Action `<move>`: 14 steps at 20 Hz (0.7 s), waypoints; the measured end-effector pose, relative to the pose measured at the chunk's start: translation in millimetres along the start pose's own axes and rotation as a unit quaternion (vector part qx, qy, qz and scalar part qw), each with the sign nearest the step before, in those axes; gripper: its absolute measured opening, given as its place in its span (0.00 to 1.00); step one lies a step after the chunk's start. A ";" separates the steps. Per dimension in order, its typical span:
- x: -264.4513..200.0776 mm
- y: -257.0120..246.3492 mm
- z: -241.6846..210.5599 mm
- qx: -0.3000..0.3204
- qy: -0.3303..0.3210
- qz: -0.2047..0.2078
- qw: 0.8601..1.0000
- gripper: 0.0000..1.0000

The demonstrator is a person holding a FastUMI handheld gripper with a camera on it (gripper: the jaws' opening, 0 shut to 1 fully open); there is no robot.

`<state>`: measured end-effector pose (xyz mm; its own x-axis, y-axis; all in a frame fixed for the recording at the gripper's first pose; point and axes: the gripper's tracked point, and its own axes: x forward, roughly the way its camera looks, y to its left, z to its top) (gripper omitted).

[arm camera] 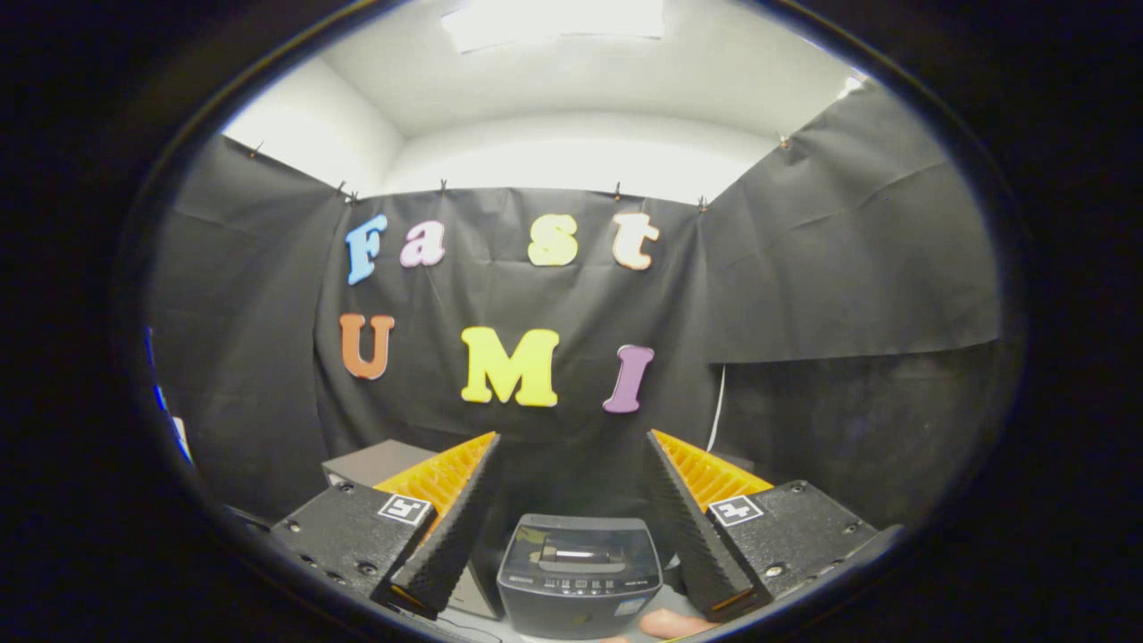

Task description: Put the clothes into the washing machine and then close the washing machine lid.

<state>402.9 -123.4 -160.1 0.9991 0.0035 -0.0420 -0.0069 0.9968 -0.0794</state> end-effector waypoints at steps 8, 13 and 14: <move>3.3 -15.9 27.7 0.007 -0.073 -0.027 0.997 0.98; -1.9 -30.2 26.8 -0.007 -0.073 -0.051 0.996 0.98; -1.1 -28.6 27.1 -0.005 -0.072 -0.051 0.996 0.97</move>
<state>403.1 -149.7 -130.9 0.9903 -0.0856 0.1095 0.0953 0.9917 -0.0864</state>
